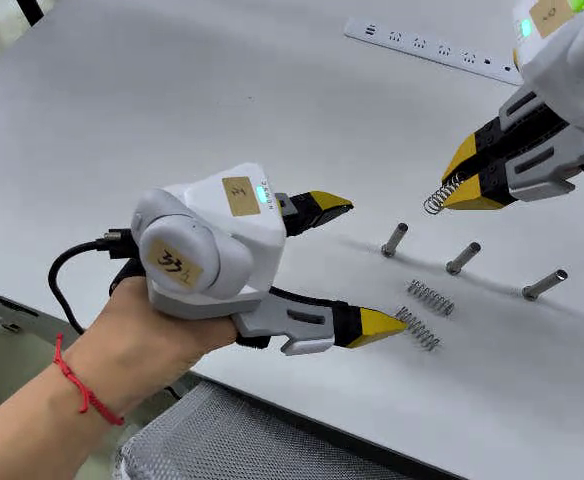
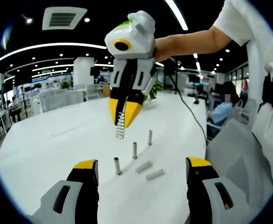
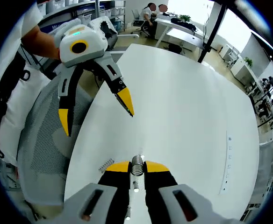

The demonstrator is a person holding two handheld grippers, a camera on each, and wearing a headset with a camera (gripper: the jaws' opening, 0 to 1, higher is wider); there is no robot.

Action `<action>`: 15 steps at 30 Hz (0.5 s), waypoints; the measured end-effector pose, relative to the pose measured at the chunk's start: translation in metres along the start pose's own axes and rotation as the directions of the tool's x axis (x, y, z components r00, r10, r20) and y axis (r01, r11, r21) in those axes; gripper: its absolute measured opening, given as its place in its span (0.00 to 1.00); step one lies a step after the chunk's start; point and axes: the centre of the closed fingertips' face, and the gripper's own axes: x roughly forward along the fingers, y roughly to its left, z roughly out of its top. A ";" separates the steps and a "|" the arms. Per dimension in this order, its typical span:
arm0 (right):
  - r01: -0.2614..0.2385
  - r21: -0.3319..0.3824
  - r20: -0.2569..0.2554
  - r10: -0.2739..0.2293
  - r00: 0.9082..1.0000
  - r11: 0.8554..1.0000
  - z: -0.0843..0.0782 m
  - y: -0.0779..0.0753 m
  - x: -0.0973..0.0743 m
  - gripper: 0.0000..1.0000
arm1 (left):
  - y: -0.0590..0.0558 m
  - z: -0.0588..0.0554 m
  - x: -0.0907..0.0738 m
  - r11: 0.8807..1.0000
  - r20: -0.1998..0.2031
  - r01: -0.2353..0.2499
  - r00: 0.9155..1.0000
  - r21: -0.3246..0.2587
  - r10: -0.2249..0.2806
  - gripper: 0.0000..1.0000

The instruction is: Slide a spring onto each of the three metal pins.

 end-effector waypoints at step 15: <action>-0.030 0.001 -0.065 0.030 0.997 1.000 -0.014 -0.014 0.036 0.12 | -0.005 -0.015 0.004 0.999 -0.024 0.036 0.999 -0.020 -0.037 1.00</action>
